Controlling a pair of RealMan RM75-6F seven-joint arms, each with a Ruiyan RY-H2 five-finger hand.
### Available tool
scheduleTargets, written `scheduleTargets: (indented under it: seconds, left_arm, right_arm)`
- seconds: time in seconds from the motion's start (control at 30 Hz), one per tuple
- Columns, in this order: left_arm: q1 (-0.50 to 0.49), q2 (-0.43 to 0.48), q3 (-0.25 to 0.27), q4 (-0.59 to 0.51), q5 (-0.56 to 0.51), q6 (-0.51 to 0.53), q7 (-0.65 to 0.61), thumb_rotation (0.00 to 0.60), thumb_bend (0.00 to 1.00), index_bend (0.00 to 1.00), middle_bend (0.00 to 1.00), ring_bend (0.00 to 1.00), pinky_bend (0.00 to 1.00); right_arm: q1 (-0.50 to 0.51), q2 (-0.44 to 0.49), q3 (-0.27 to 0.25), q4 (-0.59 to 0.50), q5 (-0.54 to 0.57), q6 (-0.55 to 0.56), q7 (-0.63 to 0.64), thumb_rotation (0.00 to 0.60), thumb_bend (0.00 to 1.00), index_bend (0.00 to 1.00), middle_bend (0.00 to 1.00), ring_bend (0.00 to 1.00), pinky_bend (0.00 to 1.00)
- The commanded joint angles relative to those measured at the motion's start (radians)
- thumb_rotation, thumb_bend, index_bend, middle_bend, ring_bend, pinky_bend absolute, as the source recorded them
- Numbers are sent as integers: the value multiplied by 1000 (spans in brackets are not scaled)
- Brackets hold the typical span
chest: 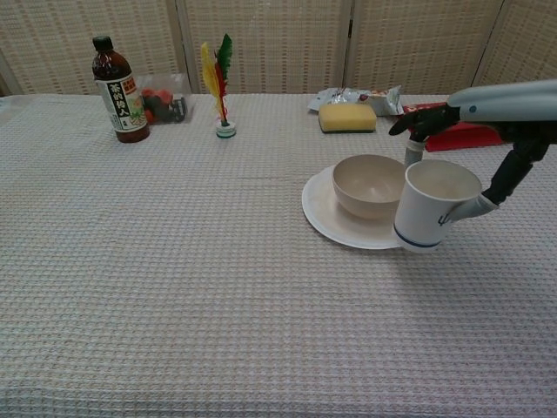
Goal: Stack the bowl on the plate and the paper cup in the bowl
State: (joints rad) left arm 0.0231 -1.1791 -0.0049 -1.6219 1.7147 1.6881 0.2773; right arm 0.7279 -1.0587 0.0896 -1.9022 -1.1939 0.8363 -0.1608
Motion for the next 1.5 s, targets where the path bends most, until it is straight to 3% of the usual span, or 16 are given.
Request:
scheduleTargets:
  seconds: [0.03, 0.2, 0.43, 0.73, 0.97, 1.33, 1.5]
  left_arm:
    - [-2, -2, 1, 0, -1, -5, 3, 600, 314, 0, 0, 0, 259]
    - [-2, 2, -1, 0, -2, -2, -5, 600, 314, 0, 0, 0, 259]
    - [3, 11, -4, 1, -5, 11, -25, 600, 314, 0, 0, 0, 259]
    - [3, 16, -3, 0, -8, 10, -35, 600, 314, 0, 0, 0, 259]
    - [6, 21, -6, 0, -11, 18, -49, 600, 314, 0, 0, 0, 259]
    - [10, 26, -4, -1, -6, 27, -57, 600, 314, 0, 0, 0, 259]
    - [11, 28, -6, 0, -8, 28, -61, 600, 314, 0, 0, 0, 259]
  right_arm:
    - [5, 6, 39, -9, 8, 23, 21, 600, 222, 414, 55, 0, 0]
    - [39, -48, 79, 46, 73, 47, -38, 600, 212, 414, 59, 0, 0]
    - [72, -151, 92, 154, 147, 61, -93, 600, 208, 414, 64, 0, 0]
    - [98, -244, 115, 290, 197, 40, -69, 600, 203, 414, 64, 0, 0]
    - [115, -315, 109, 388, 204, 0, -43, 600, 199, 414, 64, 0, 0]
    - [129, -366, 93, 456, 216, -45, -44, 600, 181, 414, 63, 0, 0]
    - [134, -369, 83, 474, 238, -55, -74, 600, 166, 339, 41, 0, 0]
